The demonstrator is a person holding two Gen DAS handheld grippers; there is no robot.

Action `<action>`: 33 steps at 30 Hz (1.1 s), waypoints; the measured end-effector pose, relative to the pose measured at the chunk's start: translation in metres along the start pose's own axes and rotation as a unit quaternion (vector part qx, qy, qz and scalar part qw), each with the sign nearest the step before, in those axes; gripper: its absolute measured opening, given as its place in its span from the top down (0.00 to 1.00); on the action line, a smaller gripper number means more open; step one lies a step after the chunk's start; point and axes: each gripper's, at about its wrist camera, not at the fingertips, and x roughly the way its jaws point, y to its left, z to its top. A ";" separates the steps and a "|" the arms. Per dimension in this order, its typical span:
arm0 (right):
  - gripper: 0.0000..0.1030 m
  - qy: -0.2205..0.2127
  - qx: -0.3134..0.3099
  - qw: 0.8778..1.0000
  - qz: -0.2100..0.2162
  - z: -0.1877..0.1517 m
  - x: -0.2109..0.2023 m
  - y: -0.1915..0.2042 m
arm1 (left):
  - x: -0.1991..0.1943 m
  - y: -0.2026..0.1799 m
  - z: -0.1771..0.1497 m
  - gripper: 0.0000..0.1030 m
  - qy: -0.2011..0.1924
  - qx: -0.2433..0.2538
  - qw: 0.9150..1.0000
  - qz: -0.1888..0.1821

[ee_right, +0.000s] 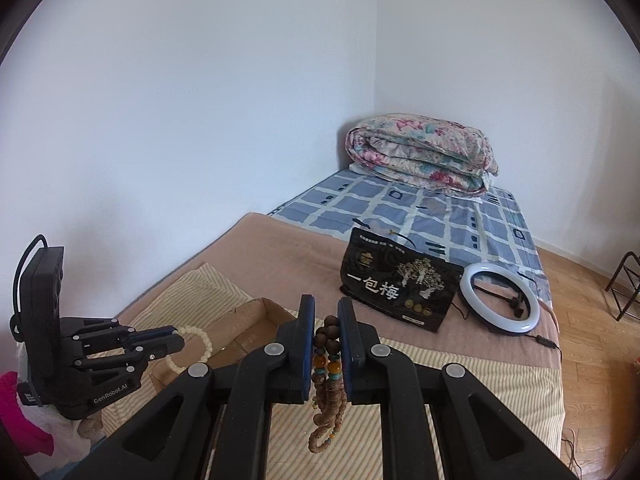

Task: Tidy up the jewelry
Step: 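Lift the pale bracelet with the left tool while the right tool carries the brown beads over the box, then open both tools to drop the bracelets into the cardboard box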

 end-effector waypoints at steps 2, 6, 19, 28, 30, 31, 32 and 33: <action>0.91 0.001 -0.003 1.000 0.009 0.003 0.008 0.010 | 0.000 0.007 -0.004 0.95 0.003 -0.004 1.000 0.002; 0.91 0.008 -0.012 1.000 0.024 0.007 0.027 0.029 | 0.003 0.017 -0.011 0.95 0.010 -0.011 1.000 0.004; 0.91 0.064 -0.034 0.996 0.043 -0.007 0.099 0.062 | 0.023 0.043 -0.029 0.95 0.034 -0.034 0.999 0.007; 0.91 0.107 -0.031 0.993 0.046 -0.034 0.142 0.062 | 0.041 0.053 -0.041 0.95 0.056 -0.045 0.997 0.009; 0.91 0.115 -0.033 0.992 0.046 -0.040 0.148 0.062 | 0.044 0.053 -0.043 0.95 0.061 -0.044 0.997 0.009; 0.91 0.119 -0.033 0.991 0.046 -0.043 0.151 0.062 | 0.046 0.053 -0.044 0.95 0.064 -0.044 0.997 0.009; 0.91 0.121 -0.033 0.991 0.047 -0.046 0.153 0.062 | 0.048 0.053 -0.045 0.95 0.066 -0.044 0.997 0.008; 0.91 0.124 -0.033 0.991 0.048 -0.049 0.156 0.061 | 0.050 0.053 -0.046 0.95 0.068 -0.044 0.997 0.008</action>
